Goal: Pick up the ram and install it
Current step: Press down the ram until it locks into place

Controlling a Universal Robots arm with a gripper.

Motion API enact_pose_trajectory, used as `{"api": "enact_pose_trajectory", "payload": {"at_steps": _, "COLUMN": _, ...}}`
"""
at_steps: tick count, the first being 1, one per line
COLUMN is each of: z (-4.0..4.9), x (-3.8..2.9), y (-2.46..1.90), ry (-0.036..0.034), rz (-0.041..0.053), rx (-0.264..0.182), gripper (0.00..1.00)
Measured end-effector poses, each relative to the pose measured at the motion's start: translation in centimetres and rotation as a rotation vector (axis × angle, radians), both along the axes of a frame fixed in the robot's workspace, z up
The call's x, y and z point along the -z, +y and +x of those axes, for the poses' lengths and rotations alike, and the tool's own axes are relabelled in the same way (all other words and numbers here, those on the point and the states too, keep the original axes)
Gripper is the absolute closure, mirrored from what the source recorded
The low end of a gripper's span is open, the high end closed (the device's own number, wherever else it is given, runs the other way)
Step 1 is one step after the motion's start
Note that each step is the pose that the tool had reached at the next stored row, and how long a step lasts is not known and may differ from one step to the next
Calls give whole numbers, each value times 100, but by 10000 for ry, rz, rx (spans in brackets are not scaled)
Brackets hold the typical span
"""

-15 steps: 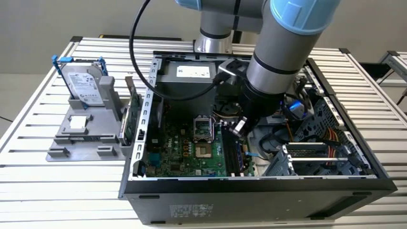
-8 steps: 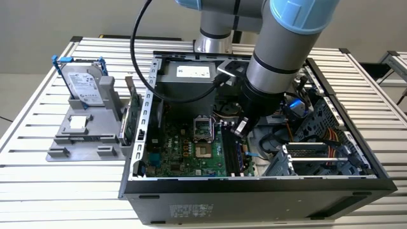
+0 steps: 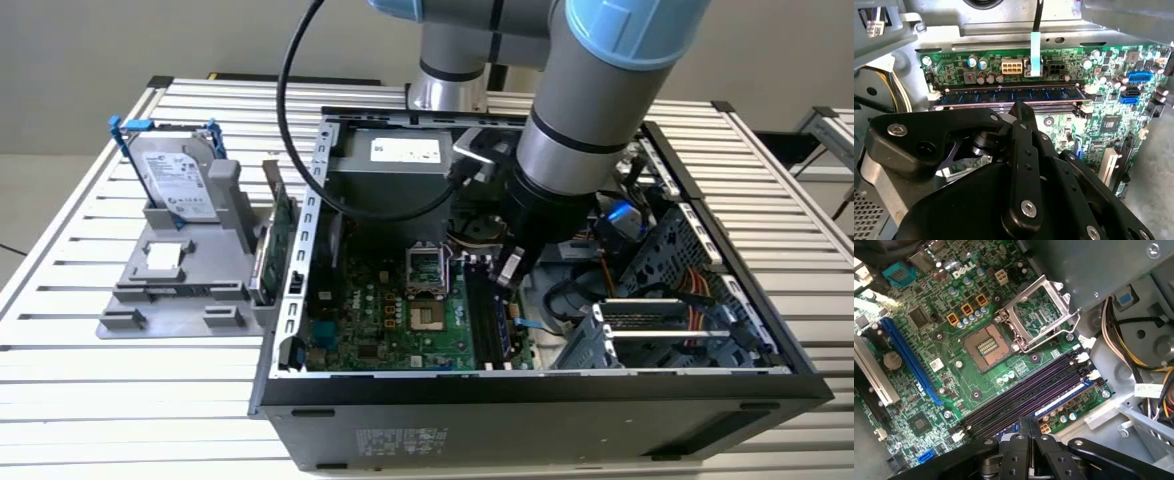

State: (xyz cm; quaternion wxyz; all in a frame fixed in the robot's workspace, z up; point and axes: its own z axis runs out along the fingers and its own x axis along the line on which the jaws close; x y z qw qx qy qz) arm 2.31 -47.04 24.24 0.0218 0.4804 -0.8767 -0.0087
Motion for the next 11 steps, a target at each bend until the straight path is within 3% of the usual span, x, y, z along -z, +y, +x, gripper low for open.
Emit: {"api": "enact_pose_trajectory", "payload": {"at_steps": 11, "z": 0, "x": -1, "y": 14, "ry": 0, "rz": -2, "rx": -1347, "gripper": 100}}
